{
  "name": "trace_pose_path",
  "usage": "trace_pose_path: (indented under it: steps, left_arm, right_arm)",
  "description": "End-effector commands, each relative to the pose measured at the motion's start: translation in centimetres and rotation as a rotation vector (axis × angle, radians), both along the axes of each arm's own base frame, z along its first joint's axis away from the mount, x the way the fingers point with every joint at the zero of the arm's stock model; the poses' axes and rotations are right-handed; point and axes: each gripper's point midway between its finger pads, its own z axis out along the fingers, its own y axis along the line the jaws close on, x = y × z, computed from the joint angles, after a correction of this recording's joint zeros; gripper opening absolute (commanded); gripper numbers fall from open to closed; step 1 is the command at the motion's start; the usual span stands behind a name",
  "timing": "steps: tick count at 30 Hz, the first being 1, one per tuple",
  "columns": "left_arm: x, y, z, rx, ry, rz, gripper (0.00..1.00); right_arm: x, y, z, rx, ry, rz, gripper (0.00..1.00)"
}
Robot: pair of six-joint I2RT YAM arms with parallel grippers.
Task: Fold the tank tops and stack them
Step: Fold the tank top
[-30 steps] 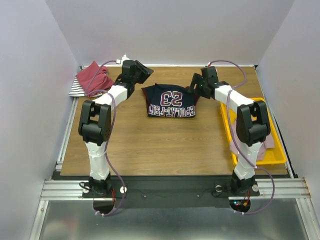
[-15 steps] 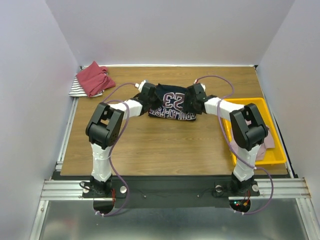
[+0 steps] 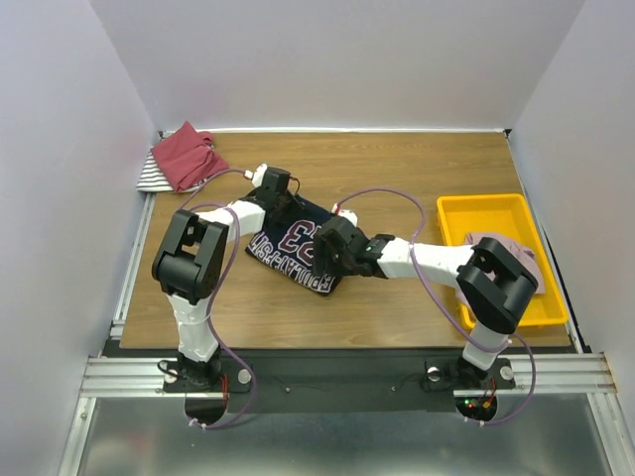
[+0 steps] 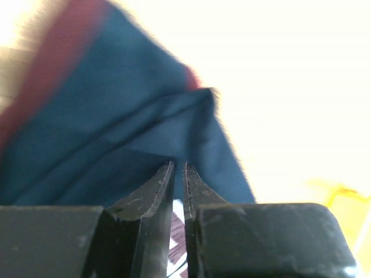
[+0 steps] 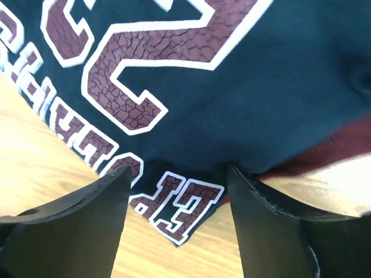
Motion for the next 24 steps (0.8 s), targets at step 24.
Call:
trace_pose_path:
  steps: [24]
  left_arm:
    - [-7.5, 4.0, 6.0, -0.108, -0.055, 0.099, 0.38]
  right_arm:
    - [14.5, -4.4, 2.3, -0.424, -0.373, 0.145, 0.78]
